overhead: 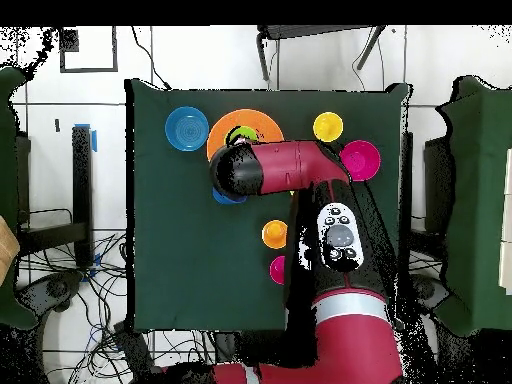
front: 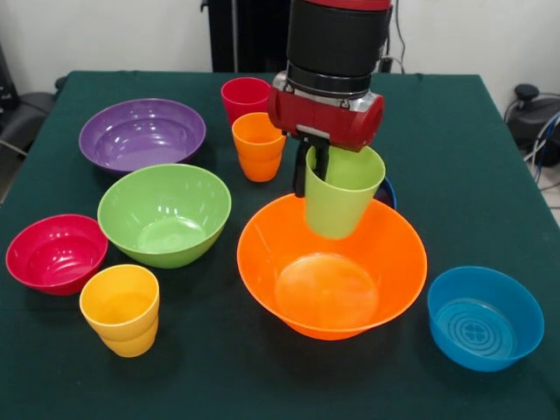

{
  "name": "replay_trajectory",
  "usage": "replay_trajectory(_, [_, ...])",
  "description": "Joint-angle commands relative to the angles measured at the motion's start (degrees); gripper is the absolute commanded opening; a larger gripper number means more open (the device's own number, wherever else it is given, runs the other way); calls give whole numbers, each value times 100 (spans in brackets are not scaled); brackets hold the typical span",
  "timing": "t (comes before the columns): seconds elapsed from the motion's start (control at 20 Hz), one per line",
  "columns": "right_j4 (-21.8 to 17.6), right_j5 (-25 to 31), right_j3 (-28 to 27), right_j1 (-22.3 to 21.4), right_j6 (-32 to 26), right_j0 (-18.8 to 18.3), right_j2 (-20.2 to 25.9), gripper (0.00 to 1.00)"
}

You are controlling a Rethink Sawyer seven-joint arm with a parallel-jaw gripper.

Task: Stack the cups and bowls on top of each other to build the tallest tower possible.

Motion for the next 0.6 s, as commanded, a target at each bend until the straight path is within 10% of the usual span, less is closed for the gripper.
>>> replay_trajectory(0.05, [-688, -416, 486, 260, -906, -3, 416, 0])
replay_trajectory(0.6, [-927, -346, 600, 259, -821, -53, 370, 0])
